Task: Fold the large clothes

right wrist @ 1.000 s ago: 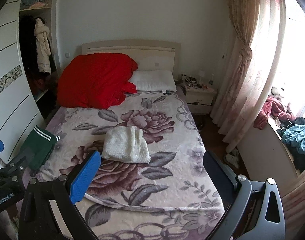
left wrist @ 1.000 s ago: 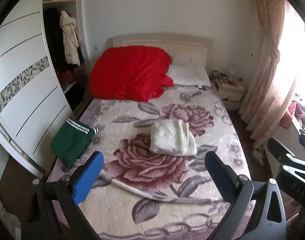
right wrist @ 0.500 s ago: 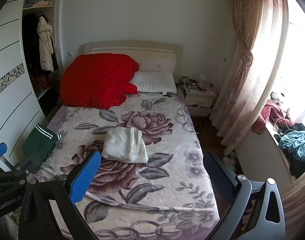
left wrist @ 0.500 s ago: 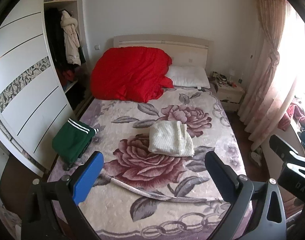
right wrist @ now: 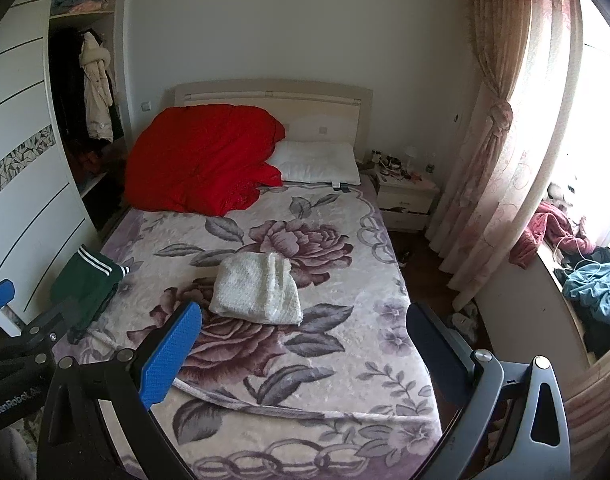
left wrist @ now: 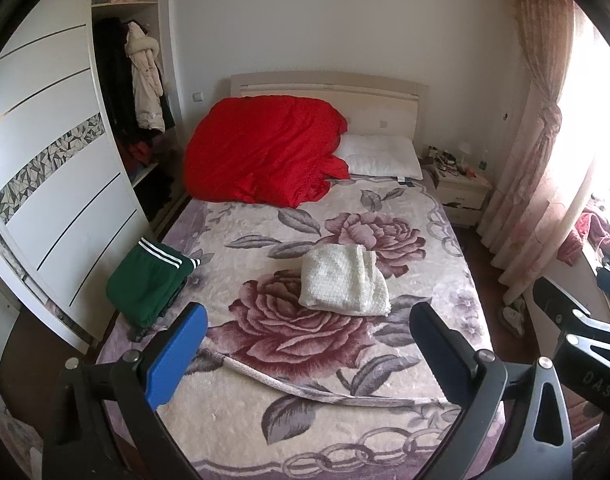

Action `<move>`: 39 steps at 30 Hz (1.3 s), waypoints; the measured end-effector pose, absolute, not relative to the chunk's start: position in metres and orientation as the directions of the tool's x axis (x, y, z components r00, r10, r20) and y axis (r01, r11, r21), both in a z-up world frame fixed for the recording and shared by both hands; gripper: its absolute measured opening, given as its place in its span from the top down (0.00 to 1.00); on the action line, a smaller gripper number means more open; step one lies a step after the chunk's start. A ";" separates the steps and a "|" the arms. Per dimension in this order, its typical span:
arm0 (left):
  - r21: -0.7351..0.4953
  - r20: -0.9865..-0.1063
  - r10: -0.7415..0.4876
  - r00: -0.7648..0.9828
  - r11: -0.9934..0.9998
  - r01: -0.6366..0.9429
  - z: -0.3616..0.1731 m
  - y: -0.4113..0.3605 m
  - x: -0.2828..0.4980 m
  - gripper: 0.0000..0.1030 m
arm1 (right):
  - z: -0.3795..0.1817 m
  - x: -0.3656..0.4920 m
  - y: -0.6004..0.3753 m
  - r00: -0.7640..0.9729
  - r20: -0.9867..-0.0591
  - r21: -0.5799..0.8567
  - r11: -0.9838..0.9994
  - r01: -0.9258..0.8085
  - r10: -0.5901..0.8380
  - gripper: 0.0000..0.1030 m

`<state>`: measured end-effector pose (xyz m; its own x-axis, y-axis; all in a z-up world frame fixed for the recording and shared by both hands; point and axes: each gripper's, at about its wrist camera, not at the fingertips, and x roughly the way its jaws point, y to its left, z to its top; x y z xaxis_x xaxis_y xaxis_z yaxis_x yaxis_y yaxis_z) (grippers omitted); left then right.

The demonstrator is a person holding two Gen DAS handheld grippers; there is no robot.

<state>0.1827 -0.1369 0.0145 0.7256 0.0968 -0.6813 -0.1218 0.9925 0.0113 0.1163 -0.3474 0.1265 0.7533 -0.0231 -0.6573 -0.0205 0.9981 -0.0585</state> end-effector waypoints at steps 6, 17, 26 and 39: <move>0.013 -0.676 0.101 0.730 0.992 -0.124 0.017 -0.137 0.183 0.00 | 0.126 0.117 -0.348 0.751 -0.660 -0.056 0.998 -0.021 -0.021 0.00; 0.029 -0.665 0.108 0.739 0.992 -0.119 0.020 -0.142 0.183 0.00 | 0.123 0.116 -0.350 0.759 -0.651 -0.046 0.999 -0.009 -0.023 0.00; 0.035 -0.652 0.111 0.750 0.993 -0.117 0.026 -0.142 0.178 0.00 | 0.123 0.118 -0.351 0.758 -0.652 -0.045 0.999 -0.015 -0.018 0.00; 0.042 -0.645 0.116 0.755 0.992 -0.116 0.028 -0.141 0.175 0.00 | 0.126 0.111 -0.349 0.756 -0.655 -0.038 0.999 -0.008 -0.019 0.00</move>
